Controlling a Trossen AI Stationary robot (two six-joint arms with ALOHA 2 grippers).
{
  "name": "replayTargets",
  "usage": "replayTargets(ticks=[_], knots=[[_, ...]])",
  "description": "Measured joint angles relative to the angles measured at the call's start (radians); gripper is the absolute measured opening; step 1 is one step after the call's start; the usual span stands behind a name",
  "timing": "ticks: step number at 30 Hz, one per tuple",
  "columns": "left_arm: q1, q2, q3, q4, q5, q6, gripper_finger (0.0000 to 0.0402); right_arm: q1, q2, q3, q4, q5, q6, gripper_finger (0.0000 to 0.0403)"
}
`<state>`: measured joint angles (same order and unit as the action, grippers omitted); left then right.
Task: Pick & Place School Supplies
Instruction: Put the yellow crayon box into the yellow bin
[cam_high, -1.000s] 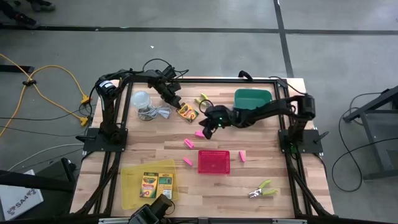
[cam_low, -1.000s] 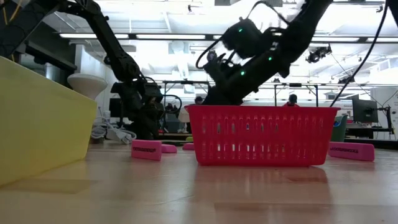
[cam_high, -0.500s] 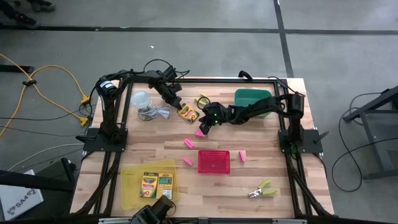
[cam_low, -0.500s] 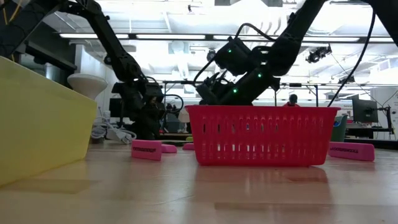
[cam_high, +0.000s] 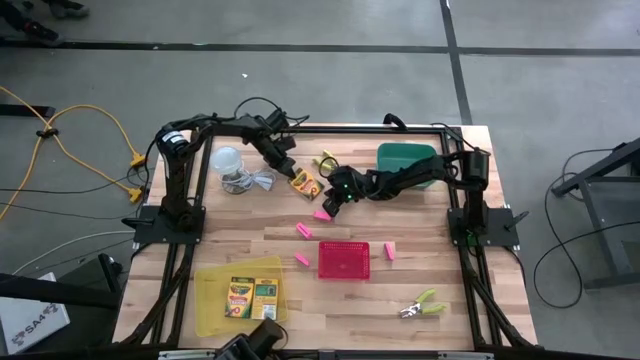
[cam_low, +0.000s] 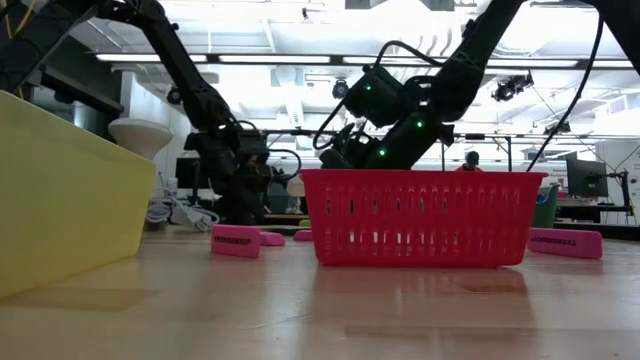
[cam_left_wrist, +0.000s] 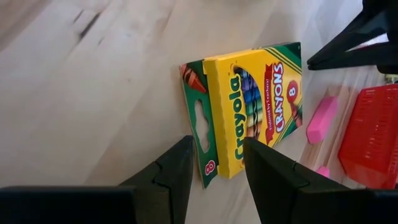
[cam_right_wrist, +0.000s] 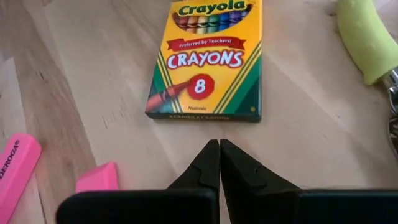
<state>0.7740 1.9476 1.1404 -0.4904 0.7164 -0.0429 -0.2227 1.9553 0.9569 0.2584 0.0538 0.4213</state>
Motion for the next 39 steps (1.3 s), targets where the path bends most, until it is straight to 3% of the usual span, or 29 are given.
replayTargets(ticks=[39], knots=[[-0.051,-0.001,0.000,0.053,-0.014,-0.063,0.0139,0.026,0.064,0.001,0.097,-0.003,0.023,0.0002]])
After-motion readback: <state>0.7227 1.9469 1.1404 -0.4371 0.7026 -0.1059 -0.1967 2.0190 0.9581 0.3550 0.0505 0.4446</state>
